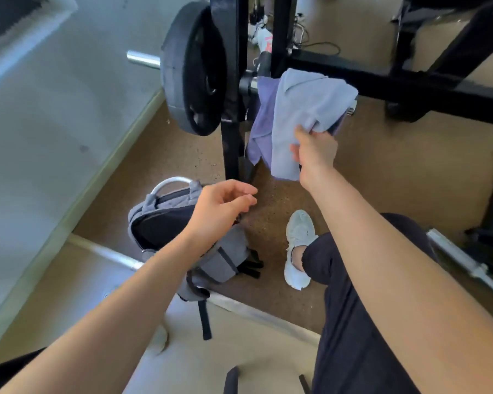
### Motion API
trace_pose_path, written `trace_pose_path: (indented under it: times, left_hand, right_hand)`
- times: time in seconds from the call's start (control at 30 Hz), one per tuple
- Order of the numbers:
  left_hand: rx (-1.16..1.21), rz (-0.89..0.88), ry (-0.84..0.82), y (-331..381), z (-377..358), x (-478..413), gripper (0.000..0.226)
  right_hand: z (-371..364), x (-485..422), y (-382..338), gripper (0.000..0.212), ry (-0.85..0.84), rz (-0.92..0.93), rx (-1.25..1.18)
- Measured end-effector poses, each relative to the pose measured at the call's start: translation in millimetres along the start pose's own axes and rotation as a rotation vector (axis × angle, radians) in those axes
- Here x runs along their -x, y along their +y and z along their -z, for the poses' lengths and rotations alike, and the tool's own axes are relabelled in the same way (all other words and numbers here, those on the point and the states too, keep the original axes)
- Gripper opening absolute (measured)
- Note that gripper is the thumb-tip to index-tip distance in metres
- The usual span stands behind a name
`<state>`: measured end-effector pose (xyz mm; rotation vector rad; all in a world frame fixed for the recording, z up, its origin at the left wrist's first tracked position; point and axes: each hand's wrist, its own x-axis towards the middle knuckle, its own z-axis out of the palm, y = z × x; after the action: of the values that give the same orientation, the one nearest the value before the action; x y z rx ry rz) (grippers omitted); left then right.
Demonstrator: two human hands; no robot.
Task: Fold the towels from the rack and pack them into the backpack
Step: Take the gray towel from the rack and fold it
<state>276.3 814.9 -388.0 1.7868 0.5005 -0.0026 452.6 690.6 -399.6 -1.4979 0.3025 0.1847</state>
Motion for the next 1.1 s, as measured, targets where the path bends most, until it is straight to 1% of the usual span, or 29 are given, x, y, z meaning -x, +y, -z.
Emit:
trace_pose_path:
  times: [0.1,0.2,0.27,0.33,0.4,0.47,0.57,0.67,0.7,0.77,0.8,0.87,0.9,0.97,1.0,1.07,1.1]
  left_hand:
    - [-0.03,0.002,0.047,23,-6,-27,0.015]
    - [-0.046,0.004,0.098,44,-8,-52,0.026]
    - [-0.059,0.014,0.09,56,-10,-67,0.028]
    - [-0.039,0.05,0.053,68,-13,-83,0.023]
    - [-0.018,0.087,0.007,86,-19,-95,0.005]
    - [0.004,0.113,-0.042,103,-24,-106,0.013]
    - [0.034,0.147,-0.053,115,-33,-120,0.019]
    - [0.043,0.11,0.05,123,-34,-130,0.01]
    - [0.074,0.09,0.068,126,-33,-133,0.01]
    - [0.172,0.052,0.08,137,-30,-132,0.014]
    - [0.234,0.048,0.083,141,-28,-129,0.015]
    - [0.349,0.06,0.099,145,-19,-124,0.02]
    - [0.402,0.06,0.113,145,-14,-120,0.025]
    - [0.491,0.05,0.129,144,-1,-110,0.038]
    - [0.507,0.043,0.129,143,5,-104,0.042]
    - [0.519,0.014,0.127,139,16,-91,0.033]
    - [0.534,-0.013,0.129,135,22,-83,0.022]
  right_hand:
    - [0,5,1,0.018,-0.02,0.056,0.101]
    - [2,11,-2,0.033,-0.053,0.225,0.186]
    - [5,13,-3,0.036,-0.098,0.313,0.195]
    - [8,12,-4,0.038,-0.137,0.36,0.193]
    - [9,9,-4,0.04,-0.147,0.385,0.201]
    - [9,7,-5,0.041,-0.131,0.393,0.245]
    - [11,9,-11,0.037,-0.149,0.333,0.25]
    - [19,14,-17,0.014,-0.161,0.234,0.108]
    - [23,15,-19,0.019,-0.134,0.202,0.031]
    - [29,15,-24,0.027,-0.051,0.204,-0.091]
    - [32,14,-25,0.039,-0.025,0.206,-0.12]
    - [33,9,-25,0.062,-0.046,0.19,-0.094]
    - [32,7,-26,0.068,-0.074,0.175,-0.06]
    - [30,2,-24,0.075,-0.122,0.136,-0.034]
    - [29,0,-23,0.077,-0.133,0.131,-0.036]
    - [28,-2,-21,0.076,-0.136,0.138,-0.022]
    - [28,-3,-20,0.076,-0.132,0.145,-0.017]
